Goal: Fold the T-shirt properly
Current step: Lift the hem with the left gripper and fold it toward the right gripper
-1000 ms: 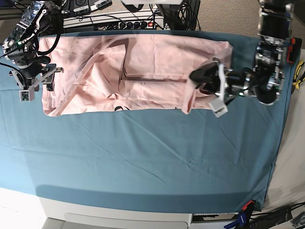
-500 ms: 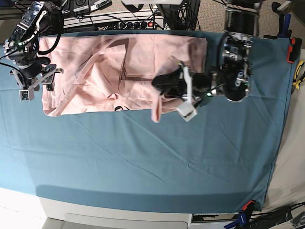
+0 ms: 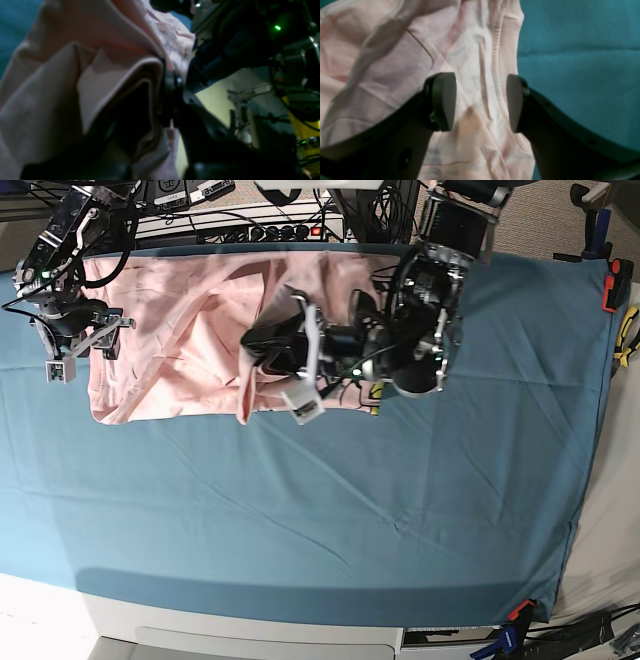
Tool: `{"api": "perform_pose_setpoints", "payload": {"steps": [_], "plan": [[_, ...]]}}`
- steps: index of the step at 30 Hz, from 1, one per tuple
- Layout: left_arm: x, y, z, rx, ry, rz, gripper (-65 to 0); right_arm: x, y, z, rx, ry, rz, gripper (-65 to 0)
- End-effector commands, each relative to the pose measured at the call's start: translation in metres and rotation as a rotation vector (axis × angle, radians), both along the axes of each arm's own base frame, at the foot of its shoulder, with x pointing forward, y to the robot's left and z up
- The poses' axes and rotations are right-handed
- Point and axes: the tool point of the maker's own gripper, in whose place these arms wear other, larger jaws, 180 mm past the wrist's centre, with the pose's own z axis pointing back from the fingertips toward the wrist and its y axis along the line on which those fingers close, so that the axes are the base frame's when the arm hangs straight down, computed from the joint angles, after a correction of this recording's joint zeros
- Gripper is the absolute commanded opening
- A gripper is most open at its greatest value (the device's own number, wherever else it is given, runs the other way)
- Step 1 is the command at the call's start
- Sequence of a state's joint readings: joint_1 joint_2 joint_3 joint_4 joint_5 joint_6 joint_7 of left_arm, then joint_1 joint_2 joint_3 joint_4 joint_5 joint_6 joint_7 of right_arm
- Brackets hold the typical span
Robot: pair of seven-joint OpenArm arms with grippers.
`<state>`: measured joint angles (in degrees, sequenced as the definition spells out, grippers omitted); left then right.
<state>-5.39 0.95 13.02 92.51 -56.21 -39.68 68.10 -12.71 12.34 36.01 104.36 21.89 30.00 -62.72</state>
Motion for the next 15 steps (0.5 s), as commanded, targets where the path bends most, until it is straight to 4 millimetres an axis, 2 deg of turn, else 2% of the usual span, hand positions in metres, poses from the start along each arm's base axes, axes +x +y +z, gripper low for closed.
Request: {"api": "perform_pose_setpoints", "payload": {"steps": [1,10,11,14,15], "plan": [[0.007,-0.009,0.021,-0.067,-0.039,0.005,-65.0,0.009,-0.004,0.014,-0.019,-0.053,0.009,-32.8],[0.007,-0.018,0.020,-0.072,-0.022,-0.010,-65.0,0.011,-0.001,0.015,-0.003,-0.067,0.012,-32.8],[0.007,-0.018,0.020,-0.073,-0.022,-0.010,-62.5,0.011,0.000,0.016,0.003,-0.072,0.014,-32.8],[0.007,-0.020,0.022,-0.079,-0.023,-0.010,-45.6,0.012,0.001,0.017,0.011,-0.078,0.017,-32.8],[0.007,-0.022,0.024,-0.086,-0.023,-0.011,-41.8,0.012,0.001,0.017,0.011,-0.080,0.017,-32.8]]}}
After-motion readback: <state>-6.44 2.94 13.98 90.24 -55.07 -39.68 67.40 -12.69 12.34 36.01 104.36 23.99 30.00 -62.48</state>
